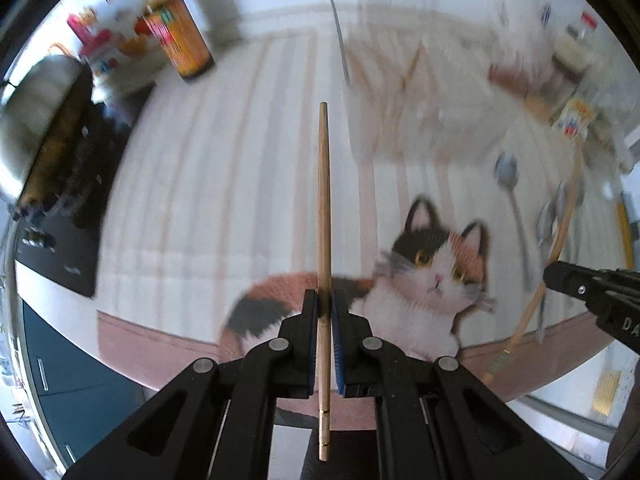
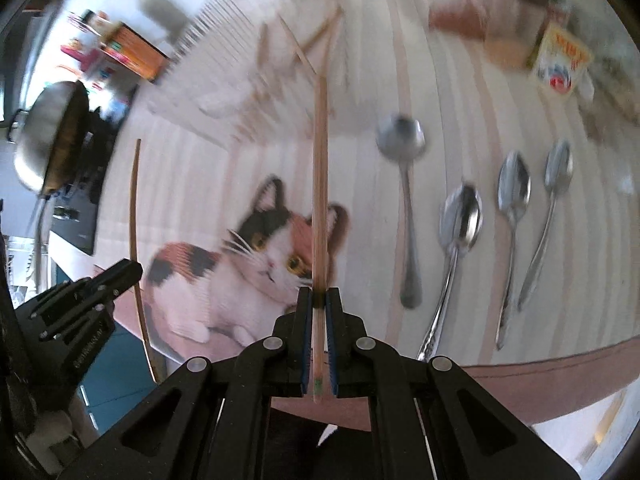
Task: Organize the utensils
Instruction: 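Lift both chopsticks and carry them over the clear basket, then open both tools to drop the chopsticks into the clear basket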
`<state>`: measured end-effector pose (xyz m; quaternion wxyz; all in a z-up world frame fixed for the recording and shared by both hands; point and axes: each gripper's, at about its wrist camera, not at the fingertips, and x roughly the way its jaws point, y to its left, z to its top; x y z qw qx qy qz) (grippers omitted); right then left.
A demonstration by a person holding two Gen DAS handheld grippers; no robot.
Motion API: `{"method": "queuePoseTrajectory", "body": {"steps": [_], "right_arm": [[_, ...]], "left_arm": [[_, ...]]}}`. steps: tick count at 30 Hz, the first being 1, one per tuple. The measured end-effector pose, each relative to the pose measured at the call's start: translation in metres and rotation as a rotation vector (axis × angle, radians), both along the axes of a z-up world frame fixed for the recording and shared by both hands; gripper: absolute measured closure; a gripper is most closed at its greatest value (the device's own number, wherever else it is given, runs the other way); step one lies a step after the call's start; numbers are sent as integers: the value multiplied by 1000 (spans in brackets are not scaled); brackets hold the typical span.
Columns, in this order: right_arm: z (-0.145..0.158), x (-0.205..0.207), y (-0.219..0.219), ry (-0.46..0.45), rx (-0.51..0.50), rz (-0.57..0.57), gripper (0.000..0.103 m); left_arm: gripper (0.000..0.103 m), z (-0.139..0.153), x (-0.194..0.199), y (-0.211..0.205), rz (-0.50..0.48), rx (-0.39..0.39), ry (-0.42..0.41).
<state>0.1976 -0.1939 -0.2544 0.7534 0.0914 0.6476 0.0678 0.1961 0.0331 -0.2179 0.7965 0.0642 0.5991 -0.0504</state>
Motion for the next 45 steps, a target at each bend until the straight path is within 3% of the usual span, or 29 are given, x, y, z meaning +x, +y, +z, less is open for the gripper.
{"method": "queuePoseTrajectory", "body": {"steps": [4, 11, 15, 20, 22, 25, 30, 34, 35, 36, 37, 38, 42, 44, 45], "right_arm": [[41, 11, -4, -67, 46, 14, 97], [106, 40, 5, -168, 98, 63, 97], [141, 73, 8, -204, 122, 106, 97], [164, 130, 11, -199, 115, 143, 97], [160, 157, 14, -145, 123, 160, 97], [138, 196, 19, -36, 133, 177, 97], [76, 237, 17, 163, 161, 154, 97], [45, 252, 7, 223, 143, 88, 94], [42, 252, 2, 214, 131, 68, 90], [42, 251, -1, 202, 134, 60, 80], [44, 248, -7, 181, 146, 48, 69], [47, 247, -11, 164, 141, 31, 65], [62, 230, -29, 81, 139, -9, 62], [72, 217, -36, 27, 113, -21, 62], [76, 209, -39, 0, 97, -31, 62]], "left_arm": [[99, 53, 11, 0, 1, -44, -104], [99, 121, 54, -18, -30, -130, -239], [99, 135, 94, -24, -18, -196, -244], [99, 122, 163, -28, 36, -352, -128], [99, 110, 189, -31, 60, -392, -81], [99, 89, 218, -41, 66, -389, -27], [97, 50, 249, -53, 73, -384, 107], [94, 41, 254, -54, 82, -297, 103], [90, 42, 255, -52, 88, -286, 95], [85, 44, 255, -48, 90, -276, 84], [69, 47, 251, -44, 97, -245, 56], [47, 50, 251, -42, 104, -216, 30], [31, 64, 236, -31, 119, -143, -87], [14, 70, 227, -26, 128, -126, -132], [13, 75, 220, -24, 130, -120, -173]]}}
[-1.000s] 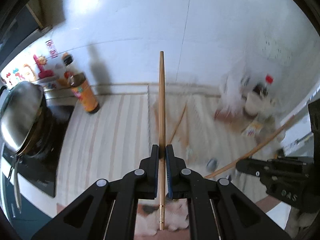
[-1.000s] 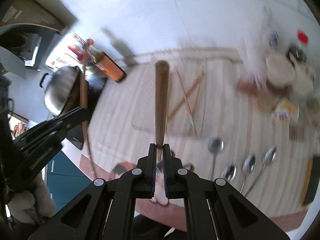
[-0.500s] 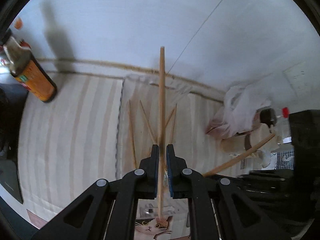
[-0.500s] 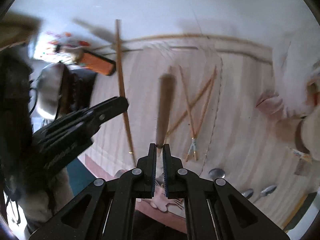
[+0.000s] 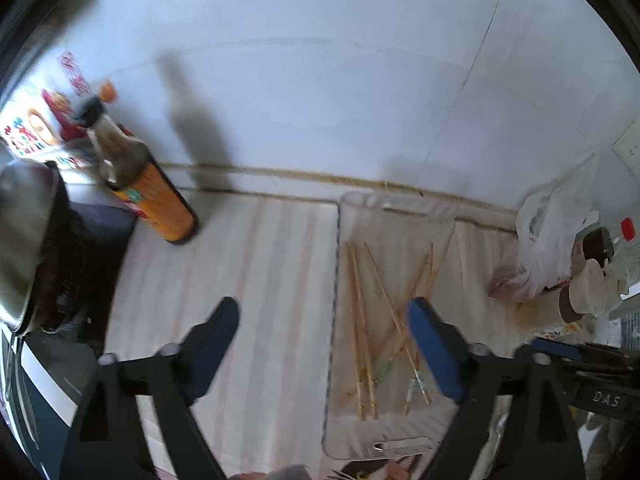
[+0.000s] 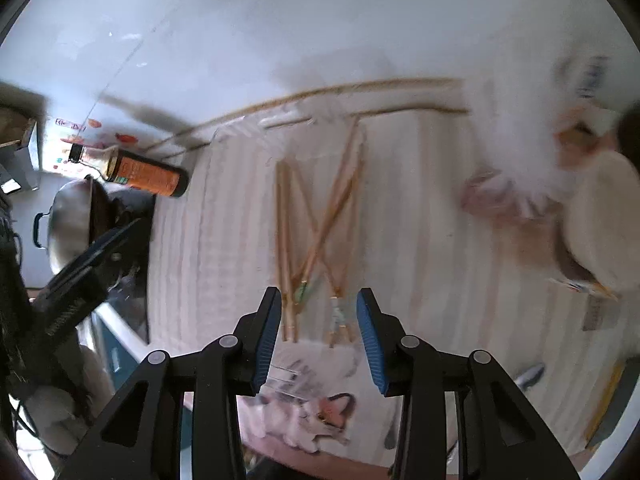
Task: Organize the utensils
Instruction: 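Open both tools to drop the chopsticks into the clear basket, then move both open tools over the metal spoons on the counter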
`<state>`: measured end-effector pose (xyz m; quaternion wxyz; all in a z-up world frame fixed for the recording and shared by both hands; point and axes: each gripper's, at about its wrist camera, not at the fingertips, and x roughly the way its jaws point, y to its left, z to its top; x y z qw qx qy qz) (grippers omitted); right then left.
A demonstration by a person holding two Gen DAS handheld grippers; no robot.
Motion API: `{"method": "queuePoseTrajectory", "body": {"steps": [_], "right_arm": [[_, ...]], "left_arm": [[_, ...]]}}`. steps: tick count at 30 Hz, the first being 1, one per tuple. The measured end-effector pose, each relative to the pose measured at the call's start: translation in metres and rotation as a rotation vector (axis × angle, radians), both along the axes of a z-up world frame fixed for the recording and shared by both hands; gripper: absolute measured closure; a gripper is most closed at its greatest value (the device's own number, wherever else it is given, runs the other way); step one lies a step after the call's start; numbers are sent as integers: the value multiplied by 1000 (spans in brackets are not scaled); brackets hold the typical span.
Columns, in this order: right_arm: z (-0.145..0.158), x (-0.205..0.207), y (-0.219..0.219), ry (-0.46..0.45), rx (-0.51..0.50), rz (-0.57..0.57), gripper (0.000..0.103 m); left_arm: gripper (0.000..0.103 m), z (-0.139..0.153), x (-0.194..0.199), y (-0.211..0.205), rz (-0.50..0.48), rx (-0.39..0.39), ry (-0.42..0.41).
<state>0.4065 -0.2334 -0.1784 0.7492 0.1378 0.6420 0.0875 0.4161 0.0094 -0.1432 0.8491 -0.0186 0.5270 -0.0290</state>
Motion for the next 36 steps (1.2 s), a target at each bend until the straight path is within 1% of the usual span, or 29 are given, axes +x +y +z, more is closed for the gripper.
{"method": "queuePoseTrajectory", "body": {"steps": [1, 2, 3, 5, 7, 9, 12, 19, 22, 26, 27, 29, 32, 33, 34, 36], "right_arm": [[4, -11, -4, -32, -21, -12, 61], [6, -20, -7, -52, -33, -24, 60], [8, -30, -12, -74, -39, -40, 57], [9, -54, -23, -130, -21, -86, 54], [8, -77, -34, -177, -5, -121, 48], [4, -101, -43, -211, -24, -156, 46], [-8, -132, -60, -193, -18, -218, 46], [-40, -197, -108, -116, -43, -355, 46], [-54, -219, -126, -83, -65, -375, 46], [-72, -237, -139, -42, -82, -374, 46], [-75, -240, -141, -36, -83, -373, 47], [-82, -246, -146, -27, -77, -373, 50], [-92, -252, -153, -15, -72, -372, 54], [-95, -253, -156, -13, -74, -374, 56], [-98, -253, -158, -13, -74, -375, 59], [-100, -245, -161, -19, -74, -377, 62]], "left_arm": [[12, 3, -5, 1, 0, 7, -29], [2, 5, -10, 2, -2, 16, -54], [0, 7, -16, 1, -3, 31, -74], [0, 9, -26, -1, 0, 56, -108], [0, 10, -37, -5, -8, 73, -126], [0, 8, -47, -11, -23, 80, -127], [0, 0, -64, -23, -50, 92, -106], [0, -31, -112, -63, -110, 104, -15], [0, -46, -133, -83, -148, 115, 25], [1, -71, -155, -108, -207, 136, 89], [3, -81, -160, -115, -226, 129, 118], [12, -93, -166, -122, -238, 109, 159], [19, -114, -172, -132, -244, 66, 232], [21, -119, -173, -136, -245, 54, 248], [26, -123, -175, -141, -250, 41, 256], [28, -128, -177, -148, -256, 33, 268]]}}
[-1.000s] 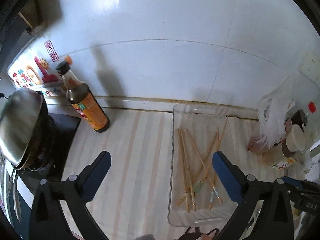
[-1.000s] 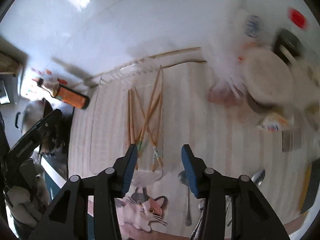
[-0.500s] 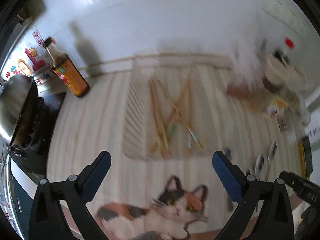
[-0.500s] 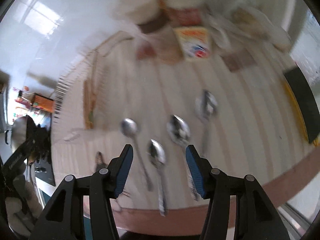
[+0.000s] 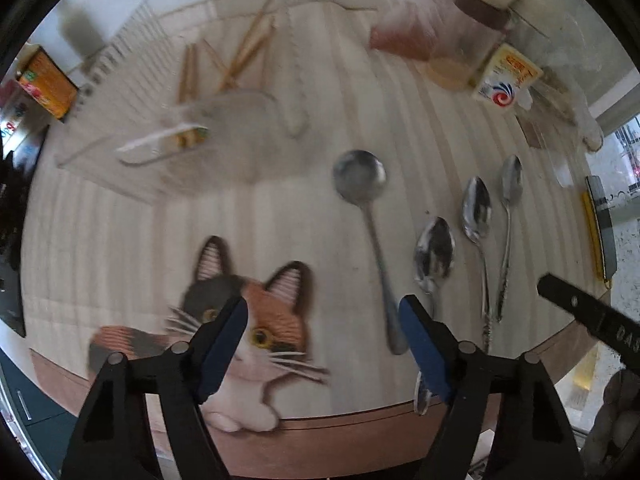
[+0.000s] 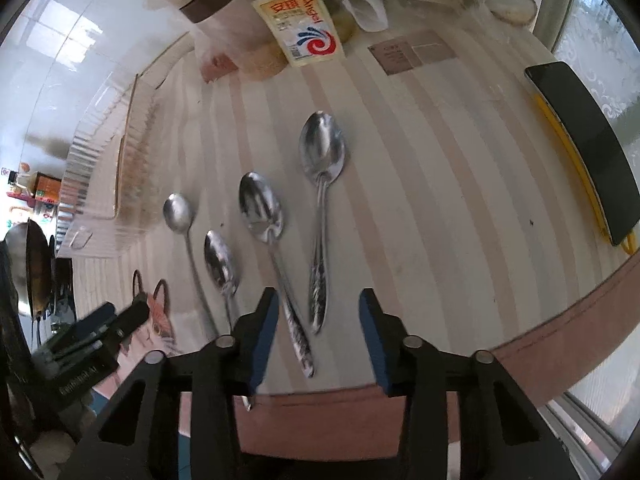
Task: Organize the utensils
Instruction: 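Move both open tools over the metal spoons on the counter, then close the right tool on a metal spoon while the left tool grasps another spoon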
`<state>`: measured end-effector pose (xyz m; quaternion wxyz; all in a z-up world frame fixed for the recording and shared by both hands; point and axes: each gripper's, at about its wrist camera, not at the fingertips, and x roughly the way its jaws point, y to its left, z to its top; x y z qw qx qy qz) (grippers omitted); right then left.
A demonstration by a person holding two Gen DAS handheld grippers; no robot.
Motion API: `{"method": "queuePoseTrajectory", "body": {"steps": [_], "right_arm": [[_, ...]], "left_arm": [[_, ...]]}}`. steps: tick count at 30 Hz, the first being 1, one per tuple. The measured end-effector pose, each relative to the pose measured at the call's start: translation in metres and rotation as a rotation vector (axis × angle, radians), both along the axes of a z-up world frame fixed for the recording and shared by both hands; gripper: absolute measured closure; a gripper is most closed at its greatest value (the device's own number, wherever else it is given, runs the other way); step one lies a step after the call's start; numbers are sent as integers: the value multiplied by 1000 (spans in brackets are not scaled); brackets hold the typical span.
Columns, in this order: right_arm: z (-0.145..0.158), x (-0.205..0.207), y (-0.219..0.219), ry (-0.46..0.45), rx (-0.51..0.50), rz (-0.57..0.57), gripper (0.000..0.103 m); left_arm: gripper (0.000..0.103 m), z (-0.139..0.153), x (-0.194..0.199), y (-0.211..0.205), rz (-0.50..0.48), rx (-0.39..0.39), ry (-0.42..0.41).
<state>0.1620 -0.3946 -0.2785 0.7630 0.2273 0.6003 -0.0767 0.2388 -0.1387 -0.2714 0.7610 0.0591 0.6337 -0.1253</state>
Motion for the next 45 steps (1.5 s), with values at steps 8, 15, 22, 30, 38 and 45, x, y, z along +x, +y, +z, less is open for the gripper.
{"method": "queuePoseTrajectory", "body": {"steps": [8, 15, 22, 30, 38, 45], "right_arm": [[-14, 55, -8, -44, -89, -5, 62], [-32, 94, 7, -12, -173, 37, 61], [-34, 100, 11, -17, -247, 61, 93], [-34, 56, -34, 33, -235, 40, 94], [-35, 7, -55, 70, -213, -11, 94], [-34, -7, -60, 66, -183, -35, 94]], "left_arm": [[30, -11, 3, -23, 28, 108, -49], [30, -7, 4, -31, 42, 130, -62], [30, -8, 0, -47, 18, 97, -26], [30, -22, -6, -86, -37, 33, 49], [62, -41, 1, -123, -88, 80, 42], [71, -38, 3, -138, -110, 96, 3]]}}
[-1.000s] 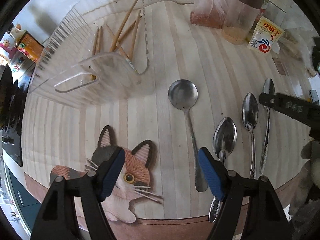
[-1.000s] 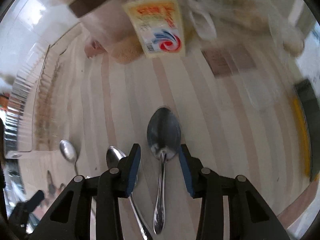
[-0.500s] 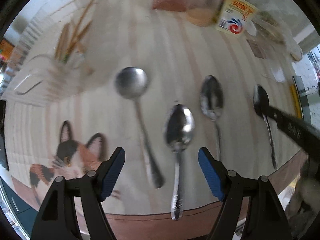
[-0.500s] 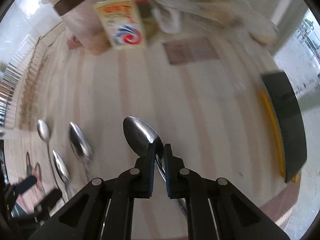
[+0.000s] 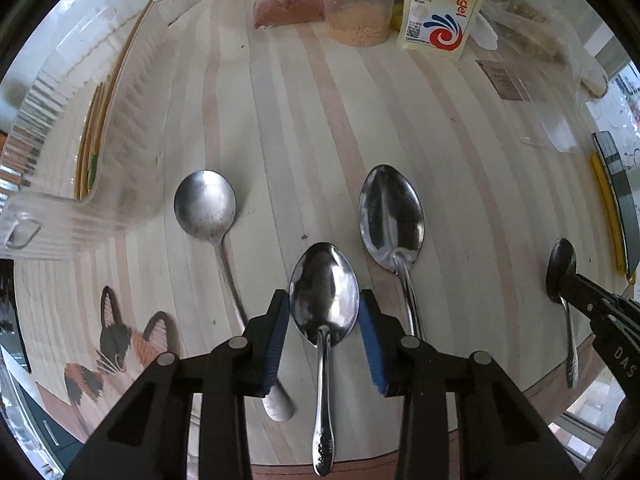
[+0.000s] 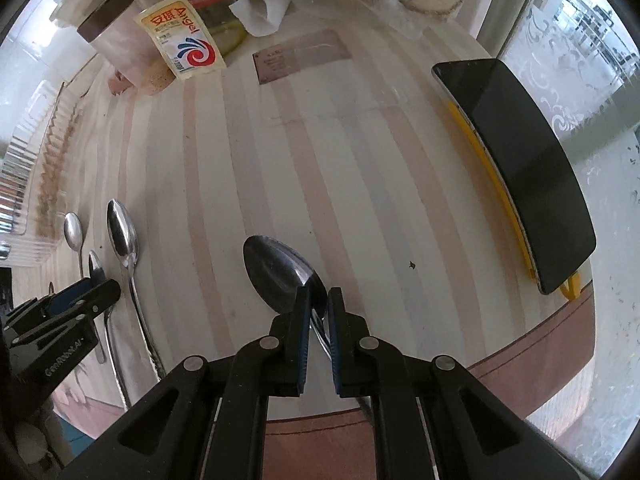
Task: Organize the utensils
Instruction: 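Close the right tool on a metal spoon while the left tool grasps another spoon, then lift both spoons and carry them over the clear basket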
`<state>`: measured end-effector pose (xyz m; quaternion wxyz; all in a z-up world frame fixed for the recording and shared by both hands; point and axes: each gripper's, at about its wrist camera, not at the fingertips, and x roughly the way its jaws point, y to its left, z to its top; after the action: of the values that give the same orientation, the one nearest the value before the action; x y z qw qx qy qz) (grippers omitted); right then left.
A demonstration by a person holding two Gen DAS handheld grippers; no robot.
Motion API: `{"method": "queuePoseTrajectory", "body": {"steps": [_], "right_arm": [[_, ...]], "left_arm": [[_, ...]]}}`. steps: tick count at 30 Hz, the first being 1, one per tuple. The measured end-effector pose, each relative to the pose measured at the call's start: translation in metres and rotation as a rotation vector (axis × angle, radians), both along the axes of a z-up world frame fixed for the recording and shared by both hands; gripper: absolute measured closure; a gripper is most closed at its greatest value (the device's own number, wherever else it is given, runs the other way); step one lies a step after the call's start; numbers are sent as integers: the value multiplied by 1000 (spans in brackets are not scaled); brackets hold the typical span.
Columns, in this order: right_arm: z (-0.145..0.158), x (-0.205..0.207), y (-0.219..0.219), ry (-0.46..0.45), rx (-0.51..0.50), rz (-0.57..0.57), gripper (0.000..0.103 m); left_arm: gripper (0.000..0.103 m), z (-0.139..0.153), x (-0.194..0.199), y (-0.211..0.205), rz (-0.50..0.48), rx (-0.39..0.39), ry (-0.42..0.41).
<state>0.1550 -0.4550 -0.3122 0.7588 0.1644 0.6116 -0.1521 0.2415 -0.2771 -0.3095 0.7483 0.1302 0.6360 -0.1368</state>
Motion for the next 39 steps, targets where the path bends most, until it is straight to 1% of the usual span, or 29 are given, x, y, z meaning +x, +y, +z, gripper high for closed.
{"method": "queuePoseTrajectory", "body": {"steps": [3, 5, 6, 7, 8, 10, 12, 13, 16, 18, 19, 20, 21, 25, 28, 30, 35, 39], "right_arm": [[8, -12, -15, -39, 67, -41, 92], [17, -17, -26, -81, 99, -81, 78], [22, -21, -31, -97, 106, -96, 64], [26, -25, -36, -117, 114, -110, 57], [27, -26, -38, -122, 115, -114, 55], [26, -25, -38, -114, 128, -81, 55], [24, -22, -31, -99, 104, -17, 55], [22, -18, -22, -89, 79, 49, 55], [12, -3, 9, -43, -21, 194, 55], [3, 1, 18, 4, -98, 258, 55], [4, 0, 21, -17, -123, 269, 55], [3, 0, 21, -14, -129, 270, 56], [2, 1, 22, -20, -135, 267, 64], [4, -3, 19, -42, -128, 235, 65], [8, -10, 15, -63, -108, 204, 65], [13, -4, 16, -83, -103, 193, 65], [42, -8, 11, -153, -102, 172, 65], [61, -11, 19, -206, -120, 167, 65]], "left_arm": [[71, 4, 3, -1, -2, -1, 2], [71, 5, 2, -3, 2, -2, -1], [71, 8, 2, -2, 4, -6, -6], [71, 8, 3, 0, 4, -7, -8], [71, 9, 4, 2, 3, -9, -13], [71, 12, 0, 7, -2, -12, -17], [71, 14, -3, 9, -5, -13, -19], [71, 13, -4, 9, -7, -13, -21], [71, 11, -8, 10, -8, -9, -20], [71, 8, -6, 11, -9, -6, -17], [71, 7, -6, 12, -9, -5, -17], [71, 6, -6, 12, -7, -4, -17], [71, 6, -6, 12, -5, -5, -18], [71, 6, -7, 14, 2, -11, -26], [71, 14, -8, 16, 1, -18, -42], [71, 19, -10, 17, -1, -24, -53], [71, 38, -12, 21, -6, -48, -88], [71, 64, -8, 23, -9, -69, -138]]}}
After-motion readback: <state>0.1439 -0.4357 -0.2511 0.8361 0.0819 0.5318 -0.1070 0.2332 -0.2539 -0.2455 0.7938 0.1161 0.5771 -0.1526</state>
